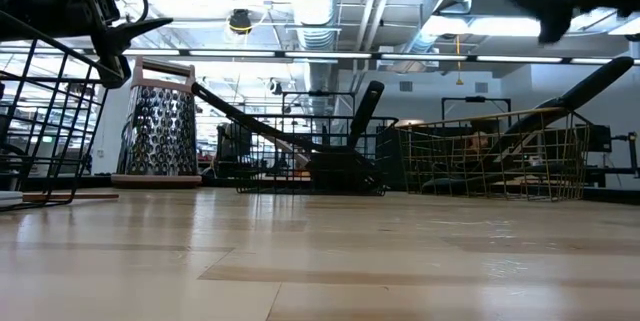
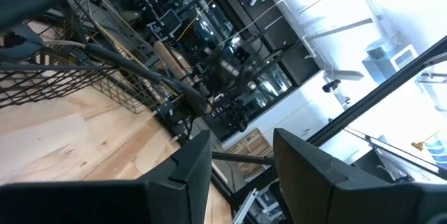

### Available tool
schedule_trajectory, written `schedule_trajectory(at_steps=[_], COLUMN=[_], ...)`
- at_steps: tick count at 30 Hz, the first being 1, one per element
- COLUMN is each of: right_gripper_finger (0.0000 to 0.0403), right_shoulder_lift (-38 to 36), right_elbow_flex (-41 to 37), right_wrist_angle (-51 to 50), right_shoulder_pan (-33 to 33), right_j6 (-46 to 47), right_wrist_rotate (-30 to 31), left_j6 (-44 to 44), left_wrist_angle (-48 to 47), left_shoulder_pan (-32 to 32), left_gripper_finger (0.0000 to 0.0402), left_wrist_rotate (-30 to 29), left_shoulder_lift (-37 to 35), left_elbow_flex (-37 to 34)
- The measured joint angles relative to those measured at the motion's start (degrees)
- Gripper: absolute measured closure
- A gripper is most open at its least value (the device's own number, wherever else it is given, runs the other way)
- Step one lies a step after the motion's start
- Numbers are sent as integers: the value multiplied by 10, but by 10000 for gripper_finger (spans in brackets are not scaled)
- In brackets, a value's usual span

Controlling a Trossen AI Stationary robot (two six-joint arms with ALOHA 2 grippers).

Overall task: Pick & Place Kitchen Items
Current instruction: Return to Home Position

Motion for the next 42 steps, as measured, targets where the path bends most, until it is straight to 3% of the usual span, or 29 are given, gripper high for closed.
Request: schedule_trajectory(at_steps=[7, 15, 23, 42], right_gripper_finger=[127, 127, 127, 127], right_shoulder_lift=[-13, -13, -12, -12], right_elbow_flex=[-117, -120, -120, -120], right_wrist_angle=[81, 68, -24, -25], right_shoulder_pan=[0, 2, 1, 1], right_j6=[45, 30, 15, 15], right_wrist_rotate=[1, -22, -29, -29], left_j6=[0, 0, 0, 0], left_wrist_angle=[2, 7, 8, 9], left_shoulder_pan=[0, 0, 0, 0], left_gripper_finger=[263, 263, 263, 263], left_wrist_rotate=[0, 0, 0, 0], left_shoulder_lift=[6, 11, 11, 11], left_elbow_flex=[0, 0, 0, 0])
